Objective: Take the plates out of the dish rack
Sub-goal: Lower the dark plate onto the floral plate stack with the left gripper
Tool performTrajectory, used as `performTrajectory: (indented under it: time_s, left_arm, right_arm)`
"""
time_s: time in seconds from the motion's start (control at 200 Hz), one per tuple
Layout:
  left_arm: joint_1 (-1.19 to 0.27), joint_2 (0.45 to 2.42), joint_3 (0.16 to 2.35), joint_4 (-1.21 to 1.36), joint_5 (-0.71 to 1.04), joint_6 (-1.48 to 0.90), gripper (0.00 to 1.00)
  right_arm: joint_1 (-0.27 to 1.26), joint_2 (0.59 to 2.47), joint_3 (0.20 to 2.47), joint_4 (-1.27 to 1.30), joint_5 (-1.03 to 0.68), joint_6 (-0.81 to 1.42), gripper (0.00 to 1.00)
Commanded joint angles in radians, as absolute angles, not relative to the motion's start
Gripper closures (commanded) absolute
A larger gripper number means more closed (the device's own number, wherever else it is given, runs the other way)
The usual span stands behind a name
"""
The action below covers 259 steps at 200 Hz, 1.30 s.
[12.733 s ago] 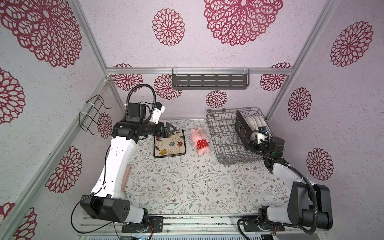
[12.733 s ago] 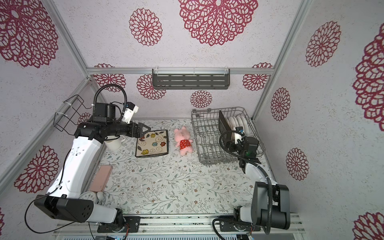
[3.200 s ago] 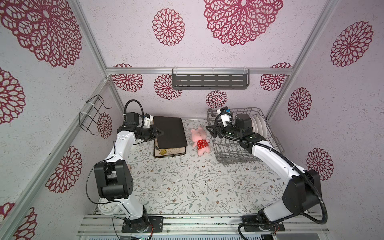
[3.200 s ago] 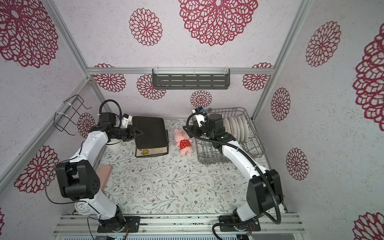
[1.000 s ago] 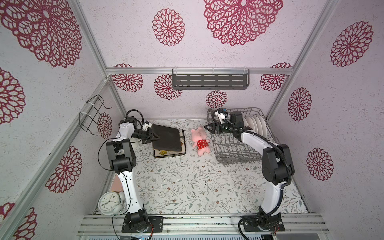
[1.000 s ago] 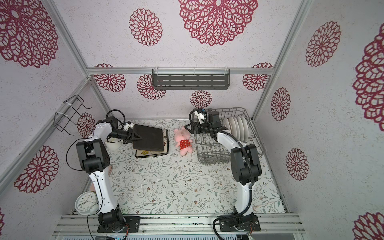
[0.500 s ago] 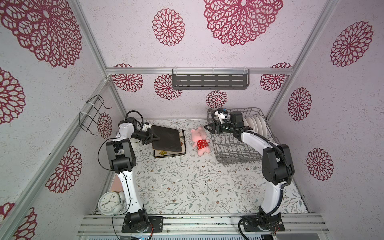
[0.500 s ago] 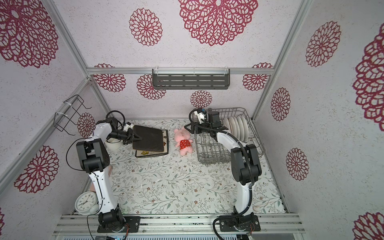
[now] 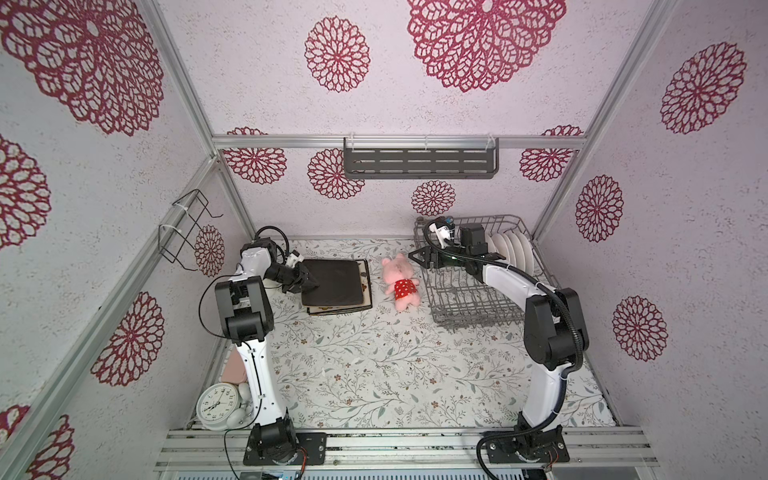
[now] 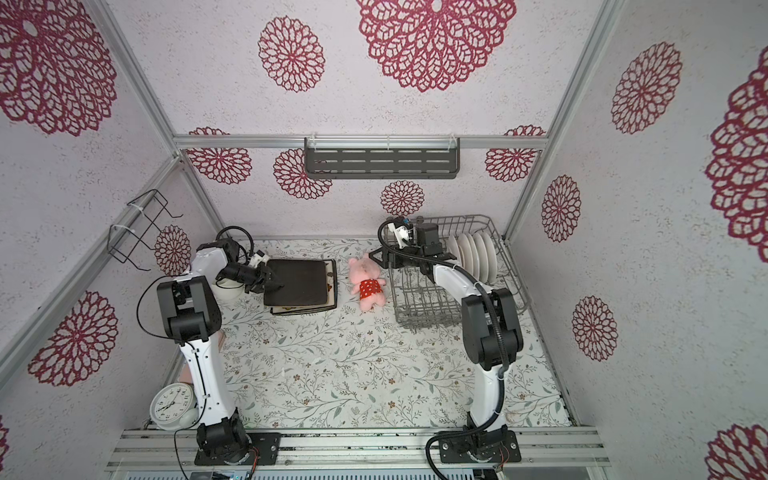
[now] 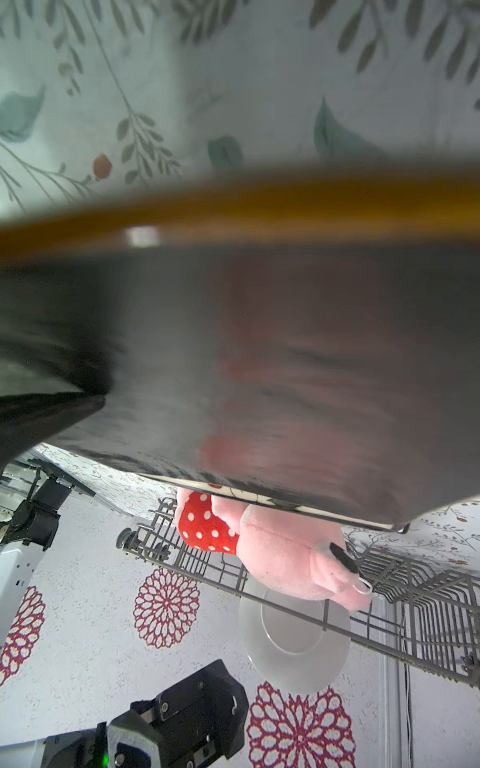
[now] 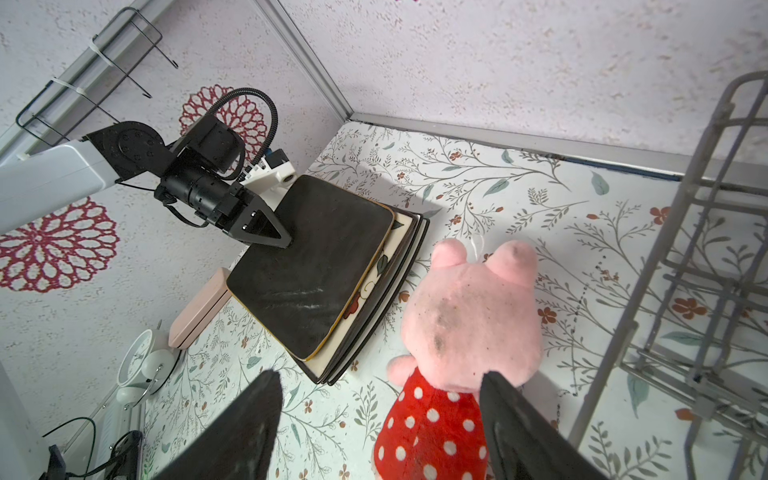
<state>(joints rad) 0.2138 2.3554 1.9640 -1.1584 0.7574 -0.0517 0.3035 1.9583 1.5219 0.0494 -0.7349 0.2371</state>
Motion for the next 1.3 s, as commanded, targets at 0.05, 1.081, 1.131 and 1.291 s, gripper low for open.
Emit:
performTrajectory:
  time_s: [0.05,1.081,1.131,1.291]
  left_arm:
    - [0.208,2.351,1.974,-1.152,0.728,-0.016,0.69]
    - [0.185,2.332,2.019,-1.181,0.576,-0.027,0.61]
    - [0.183,2.330,2.019,-1.181,0.572,-0.027,0.61]
    - [0.178,2.323,2.023,-1.183,0.568,-0.027,0.60]
  right_arm:
    - [0.296,1.961,1.555,0.055,-0.754,0.222,0.22]
    - [0.301,1.974,1.566,0.031,-0.747,0.219,0.22]
    - [0.301,1.973,1.565,0.031,-0.745,0.219,0.22]
    - [0.301,1.970,1.563,0.025,-0.743,0.219,0.22]
